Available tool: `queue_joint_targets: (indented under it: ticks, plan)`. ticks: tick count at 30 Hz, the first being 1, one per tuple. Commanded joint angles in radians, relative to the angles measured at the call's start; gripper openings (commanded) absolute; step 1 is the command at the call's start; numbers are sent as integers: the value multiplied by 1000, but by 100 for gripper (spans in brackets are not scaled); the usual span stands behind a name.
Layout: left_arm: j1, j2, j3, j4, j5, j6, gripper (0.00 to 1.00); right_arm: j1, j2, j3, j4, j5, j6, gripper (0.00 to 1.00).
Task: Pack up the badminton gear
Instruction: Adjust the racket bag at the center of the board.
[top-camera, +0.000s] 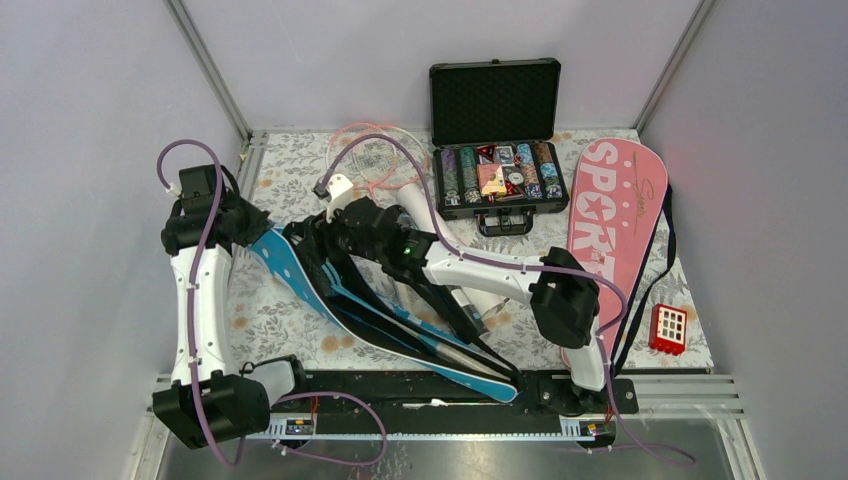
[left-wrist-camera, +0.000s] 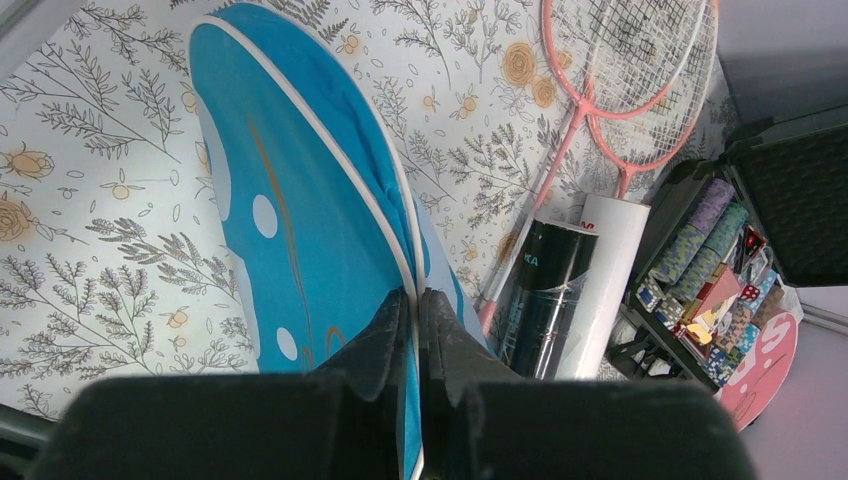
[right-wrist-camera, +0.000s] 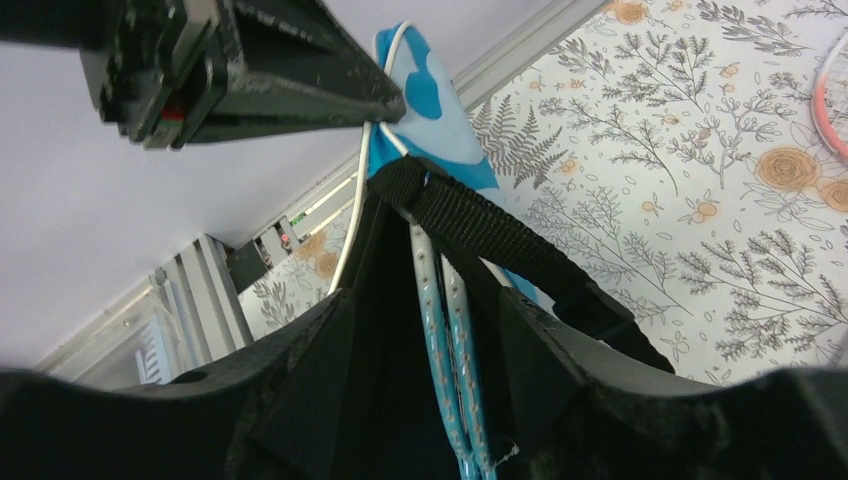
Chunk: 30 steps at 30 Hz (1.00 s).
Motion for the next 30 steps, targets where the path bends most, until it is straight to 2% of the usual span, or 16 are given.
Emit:
queue_joint_targets:
  ticks: [1, 4, 12, 18, 21, 30]
  plan:
    - [-1, -37, -2, 31, 20, 35, 0, -18, 21, 64, 16, -12, 6, 68]
    - [-1, -39, -7, 31, 23, 35, 0, -20, 43, 91, 16, -23, -5, 72]
    - [-2, -37, -8, 32, 27, 32, 0, -24, 147, 253, -42, -114, -20, 74]
    - [-2, -39, -7, 32, 29, 26, 0, -24, 169, 278, -47, -162, -8, 64]
    - [-2, -38, -5, 36, 38, 22, 0, -24, 172, 278, -50, -170, -6, 63]
    - [-1, -50, -19, 44, 45, 15, 0, -25, 226, 360, -115, -161, 3, 74]
